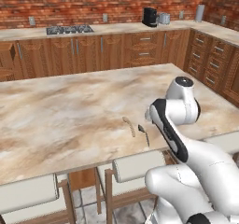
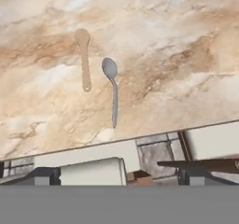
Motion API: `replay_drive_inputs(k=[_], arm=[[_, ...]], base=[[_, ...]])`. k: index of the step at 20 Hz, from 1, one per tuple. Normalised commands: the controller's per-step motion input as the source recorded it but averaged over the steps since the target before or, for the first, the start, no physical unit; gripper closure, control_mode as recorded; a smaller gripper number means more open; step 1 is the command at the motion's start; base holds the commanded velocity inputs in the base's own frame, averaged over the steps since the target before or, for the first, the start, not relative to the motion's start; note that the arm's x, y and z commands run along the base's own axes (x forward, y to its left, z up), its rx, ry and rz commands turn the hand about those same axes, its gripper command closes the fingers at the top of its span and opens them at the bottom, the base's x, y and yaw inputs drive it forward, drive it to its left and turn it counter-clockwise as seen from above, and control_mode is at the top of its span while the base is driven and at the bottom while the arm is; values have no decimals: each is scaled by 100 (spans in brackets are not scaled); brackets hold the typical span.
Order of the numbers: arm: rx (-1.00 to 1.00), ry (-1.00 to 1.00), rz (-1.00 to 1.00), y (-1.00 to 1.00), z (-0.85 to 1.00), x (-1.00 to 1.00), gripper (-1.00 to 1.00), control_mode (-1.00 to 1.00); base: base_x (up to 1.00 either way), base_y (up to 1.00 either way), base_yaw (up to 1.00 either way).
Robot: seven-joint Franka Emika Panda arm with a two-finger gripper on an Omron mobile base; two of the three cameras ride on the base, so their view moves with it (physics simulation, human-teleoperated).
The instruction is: Pick up the metallic utensils from the counter and place them in the open drawer. Make sure not to pick up any wooden utensils.
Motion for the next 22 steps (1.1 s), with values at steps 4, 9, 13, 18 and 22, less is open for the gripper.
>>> replay_drive_inputs(k=[4, 9, 13, 18, 22], arm=[[-2, 16, 0, 9, -59, 35, -100, -100], [0, 22, 0, 2, -64, 37, -100, -100], [-3, 3, 0, 0, -34, 57, -100, -100], [-1, 2, 0, 0, -34, 55, -100, -100], [-1, 3, 0, 0, -45, 44, -100, -100]], base=[[0, 0, 0], [0, 0, 0], [0, 0, 0], [0, 0, 0], [0, 0, 0]])
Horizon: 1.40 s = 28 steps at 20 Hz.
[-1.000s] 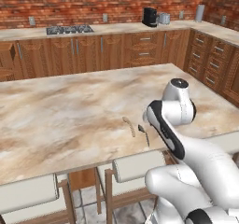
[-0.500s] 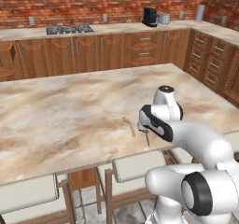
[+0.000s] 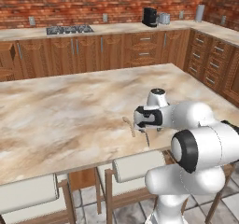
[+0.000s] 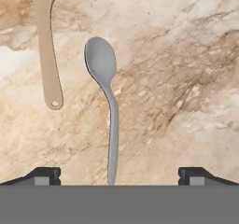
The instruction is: Pick up the metallic utensils from the counter and place them in the open drawer. Make sure not to pick up any wooden utensils.
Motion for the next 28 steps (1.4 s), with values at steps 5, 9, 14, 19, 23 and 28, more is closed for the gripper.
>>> replay_drive_inputs(k=[5, 9, 14, 19, 23, 28], arm=[[0, 0, 0, 1, -46, 26, -100, -100], [-2, 0, 0, 3, -50, 11, -100, -100], [-5, 0, 0, 2, -46, 22, -100, -100], [-2, 2, 0, 14, -54, 30, 100, -100], [0, 0, 0, 12, -47, 11, 100, -100], [0, 4, 0, 14, -51, 0, 100, -100]], base=[[0, 0, 0], [0, 0, 0], [0, 0, 0], [0, 0, 0], [0, 0, 0], [0, 0, 0]])
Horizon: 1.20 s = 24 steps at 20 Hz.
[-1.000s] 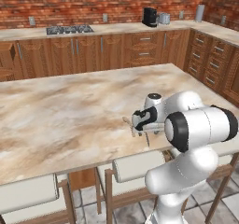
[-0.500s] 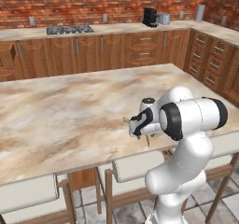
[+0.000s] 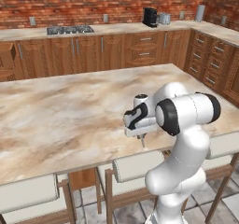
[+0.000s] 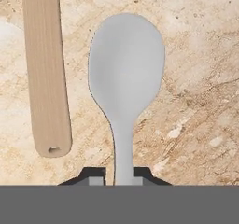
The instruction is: Pick up the metallic utensils from the counter and place them in the open drawer. Make sure not to pick up any wooden utensils.
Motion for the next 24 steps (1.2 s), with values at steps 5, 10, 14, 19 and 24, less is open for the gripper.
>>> replay_drive_inputs(k=[5, 10, 14, 19, 24], arm=[[0, 3, 0, -5, -16, -1, 100, -100], [1, -9, 0, -27, 38, -27, 100, -100], [0, -26, 0, 0, 97, -29, 100, -100], [1, -43, 0, 0, 100, -36, 100, -100], [0, -20, 0, -3, 100, -64, 100, -100]], base=[[0, 0, 0], [0, 0, 0], [0, 0, 0], [0, 0, 0], [0, 0, 0]])
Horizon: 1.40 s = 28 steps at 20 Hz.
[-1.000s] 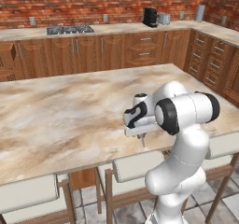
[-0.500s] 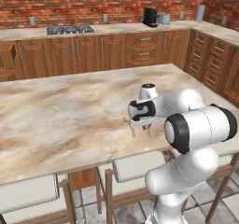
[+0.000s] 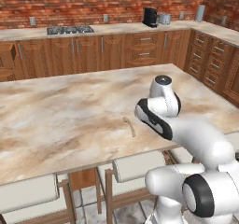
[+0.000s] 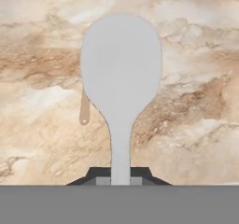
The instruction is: Pick up the metallic utensils from the counter and place them in the open drawer. Make sure not to pick up any wooden utensils.
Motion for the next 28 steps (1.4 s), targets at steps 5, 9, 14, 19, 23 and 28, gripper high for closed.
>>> replay_drive_inputs(k=[5, 9, 14, 19, 23, 28], arm=[[0, -13, 0, 0, 100, -60, 100, -100], [0, -7, 1, -1, 97, -72, 100, -100], [0, -21, 0, -3, 48, -87, 100, -100], [0, -28, 0, 0, 70, -74, 100, -100], [0, -13, 0, 0, 47, -44, 100, 100], [0, 0, 0, 0, 0, 0, 100, 100]], base=[[0, 0, 0], [0, 0, 0], [0, 0, 0], [0, 0, 0], [-16, 0, 0], [-91, 2, 3]])
